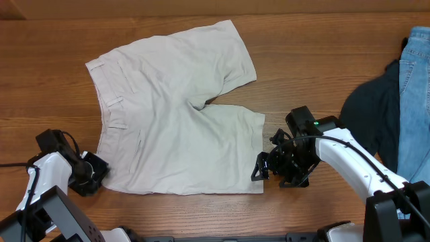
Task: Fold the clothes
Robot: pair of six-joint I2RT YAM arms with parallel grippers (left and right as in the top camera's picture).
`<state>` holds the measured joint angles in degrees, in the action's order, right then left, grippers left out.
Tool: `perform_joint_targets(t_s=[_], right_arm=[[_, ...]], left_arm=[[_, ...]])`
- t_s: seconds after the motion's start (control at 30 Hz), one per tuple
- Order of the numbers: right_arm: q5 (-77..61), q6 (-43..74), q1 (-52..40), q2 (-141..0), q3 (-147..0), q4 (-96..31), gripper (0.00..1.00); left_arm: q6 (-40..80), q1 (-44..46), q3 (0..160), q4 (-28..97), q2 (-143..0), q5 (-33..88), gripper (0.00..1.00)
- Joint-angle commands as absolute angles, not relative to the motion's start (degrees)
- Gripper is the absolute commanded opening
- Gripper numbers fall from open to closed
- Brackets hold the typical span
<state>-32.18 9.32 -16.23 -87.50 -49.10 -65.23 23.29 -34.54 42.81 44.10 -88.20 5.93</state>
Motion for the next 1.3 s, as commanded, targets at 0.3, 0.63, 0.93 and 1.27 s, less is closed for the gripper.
perform_joint_targets(t_s=[0.3,0.63,0.93,1.27], right_arm=[[-30.76,25.36,-24.88,-86.85,-39.18,-51.24,0.87],[-26.48,31.40,-24.88,-86.85,-37.17,-46.04,0.58],[-26.09,27.62,-24.62,-86.85,-38.57,-45.08,0.04],[-0.75,31.88,-24.64,-75.48,-53.56,-61.08,0.04]], left_arm=[[19.59,-34.96,45.19,46.63,-89.12,8.47,0.05],[18.55,-34.96,46.68,48.45,-89.12,9.72,0.08],[17.23,-34.96,46.68,49.08,-89.12,10.59,0.09],[13.63,-34.96,60.23,64.23,-87.31,20.29,0.04]])
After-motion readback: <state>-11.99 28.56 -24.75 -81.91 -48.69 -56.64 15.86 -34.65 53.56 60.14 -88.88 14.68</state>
